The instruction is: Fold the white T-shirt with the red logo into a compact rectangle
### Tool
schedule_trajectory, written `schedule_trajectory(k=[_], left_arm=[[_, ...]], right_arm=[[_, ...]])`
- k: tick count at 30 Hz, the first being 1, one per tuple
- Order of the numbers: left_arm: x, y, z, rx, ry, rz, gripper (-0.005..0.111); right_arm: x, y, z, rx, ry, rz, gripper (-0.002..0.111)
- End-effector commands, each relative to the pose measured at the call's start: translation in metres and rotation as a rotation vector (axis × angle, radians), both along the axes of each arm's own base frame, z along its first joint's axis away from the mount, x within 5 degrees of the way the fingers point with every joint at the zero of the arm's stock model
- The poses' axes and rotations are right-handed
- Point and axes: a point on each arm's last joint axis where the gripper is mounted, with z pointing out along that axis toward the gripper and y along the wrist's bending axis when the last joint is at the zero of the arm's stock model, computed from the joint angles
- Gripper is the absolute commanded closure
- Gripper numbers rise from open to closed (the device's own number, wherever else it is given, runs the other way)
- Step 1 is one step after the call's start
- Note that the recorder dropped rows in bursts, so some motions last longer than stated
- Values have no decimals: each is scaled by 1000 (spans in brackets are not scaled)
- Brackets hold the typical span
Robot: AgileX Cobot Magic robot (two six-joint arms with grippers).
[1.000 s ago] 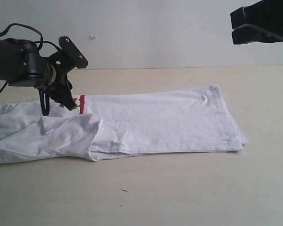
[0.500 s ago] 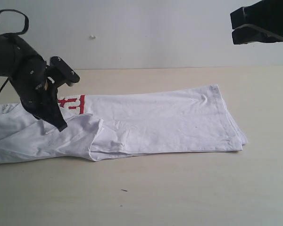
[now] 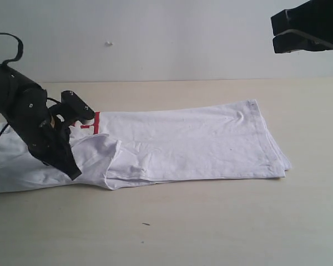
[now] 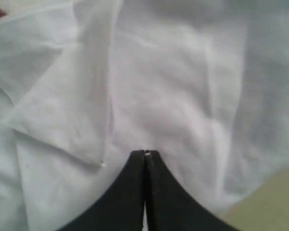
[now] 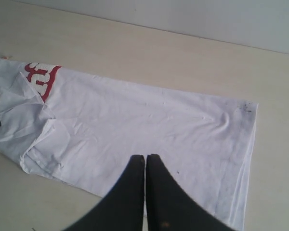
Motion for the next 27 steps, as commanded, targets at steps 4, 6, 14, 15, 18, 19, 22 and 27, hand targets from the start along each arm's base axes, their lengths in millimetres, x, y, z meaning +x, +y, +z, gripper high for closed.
schedule_trajectory(k=[4,6,14,15,18,19,22,27], left_arm=[[15,5,-11,65,-136,-46,107],[18,4,-18,80,-141,-83,107],[59,-2,15,78,-356,13,107],[62,-3,19,78,-378,17,107],[72,-6,31,61,-432,40,107],[73,-6,32,39,-427,67,107],[68,-11,32,-39,-359,116,107],[47,-25,26,-158,-119,5,107]], right_arm=[[-2,0,0,-8,3,14,106],[-2,0,0,-8,1,13,106],[-2,0,1,-9,-3,12,106],[-2,0,1,-9,-3,12,106],[-2,0,1,-9,-4,11,106],[-2,0,1,-9,-7,10,106],[-1,-1,1,-9,-15,6,106],[-1,0,1,-9,-9,9,106]])
